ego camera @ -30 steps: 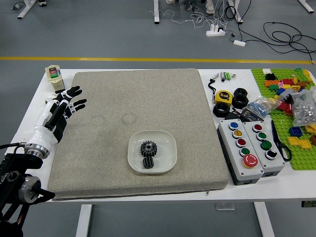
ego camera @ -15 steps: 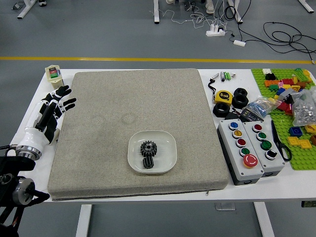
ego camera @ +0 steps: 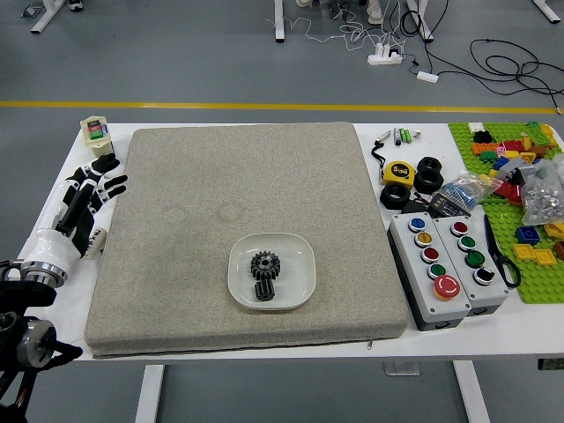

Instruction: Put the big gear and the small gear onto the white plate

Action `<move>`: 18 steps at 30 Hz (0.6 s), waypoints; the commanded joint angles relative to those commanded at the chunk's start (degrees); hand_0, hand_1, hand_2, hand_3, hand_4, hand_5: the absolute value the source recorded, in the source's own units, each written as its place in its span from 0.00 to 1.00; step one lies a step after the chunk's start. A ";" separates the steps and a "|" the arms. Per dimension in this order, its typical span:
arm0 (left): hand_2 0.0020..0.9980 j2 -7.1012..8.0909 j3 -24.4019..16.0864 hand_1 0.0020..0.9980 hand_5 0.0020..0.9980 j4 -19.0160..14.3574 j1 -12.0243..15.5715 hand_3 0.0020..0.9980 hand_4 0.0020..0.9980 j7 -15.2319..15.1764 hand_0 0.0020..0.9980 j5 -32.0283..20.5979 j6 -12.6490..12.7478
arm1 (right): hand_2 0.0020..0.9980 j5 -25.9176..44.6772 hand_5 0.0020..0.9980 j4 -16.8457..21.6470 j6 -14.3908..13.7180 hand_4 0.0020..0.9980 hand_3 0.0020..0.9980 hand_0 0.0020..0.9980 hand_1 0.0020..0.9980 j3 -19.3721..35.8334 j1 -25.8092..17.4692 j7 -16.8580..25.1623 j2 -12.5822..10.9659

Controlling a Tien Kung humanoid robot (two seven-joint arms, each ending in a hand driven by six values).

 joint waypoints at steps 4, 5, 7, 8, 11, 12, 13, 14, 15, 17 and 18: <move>0.86 0.03 0.01 0.76 0.72 0.05 0.10 0.80 0.83 -0.08 0.76 0.28 -0.06 | 0.70 -0.05 0.73 0.00 0.06 0.77 0.57 0.61 0.61 -0.37 0.01 0.06 0.08; 0.86 0.03 -0.01 0.76 0.72 0.06 0.09 0.80 0.83 -0.10 0.76 0.31 -0.06 | 0.70 -0.10 0.73 0.00 0.06 0.77 0.57 0.61 0.61 -0.40 0.02 0.05 0.10; 0.86 0.08 -0.08 0.76 0.72 0.08 0.14 0.80 0.83 -0.14 0.76 0.33 -0.05 | 0.70 -0.25 0.73 0.00 0.11 0.77 0.57 0.61 0.61 -0.52 0.02 0.06 0.11; 0.86 0.11 -0.16 0.76 0.72 0.09 0.17 0.80 0.83 -0.15 0.76 0.36 -0.05 | 0.70 -0.30 0.73 0.00 0.11 0.77 0.57 0.61 0.61 -0.60 0.05 0.07 0.12; 0.86 0.17 -0.36 0.76 0.72 0.14 0.23 0.80 0.83 -0.19 0.76 0.39 -0.09 | 0.70 -0.51 0.73 0.00 0.06 0.77 0.57 0.61 0.61 -0.55 0.09 0.05 0.13; 0.86 0.20 -0.40 0.76 0.72 0.16 0.25 0.80 0.83 -0.19 0.76 0.41 -0.10 | 0.70 -0.56 0.73 0.00 0.05 0.77 0.57 0.61 0.61 -0.54 0.11 0.04 0.12; 0.86 0.23 -0.43 0.76 0.72 0.18 0.26 0.80 0.83 -0.19 0.76 0.42 -0.11 | 0.70 -0.62 0.73 0.00 0.03 0.77 0.57 0.61 0.61 -0.53 0.13 0.04 0.11; 0.86 0.24 -0.44 0.76 0.72 0.18 0.27 0.80 0.83 -0.19 0.76 0.43 -0.12 | 0.70 -0.65 0.73 0.00 0.03 0.77 0.57 0.61 0.61 -0.53 0.15 0.04 0.10; 0.86 0.28 -0.43 0.76 0.72 0.18 0.27 0.80 0.83 -0.20 0.76 0.45 -0.14 | 0.70 -0.63 0.73 0.00 0.03 0.77 0.57 0.61 0.61 -0.57 0.17 0.05 0.08; 0.86 0.31 -0.40 0.76 0.72 0.14 0.26 0.80 0.83 -0.20 0.76 0.47 -0.19 | 0.70 -0.57 0.73 0.00 0.05 0.77 0.57 0.61 0.61 -0.58 0.16 0.09 0.07; 0.86 0.32 -0.39 0.76 0.72 0.11 0.25 0.80 0.83 -0.20 0.76 0.48 -0.22 | 0.70 -0.53 0.73 0.00 0.06 0.77 0.57 0.61 0.61 -0.57 0.14 0.11 0.07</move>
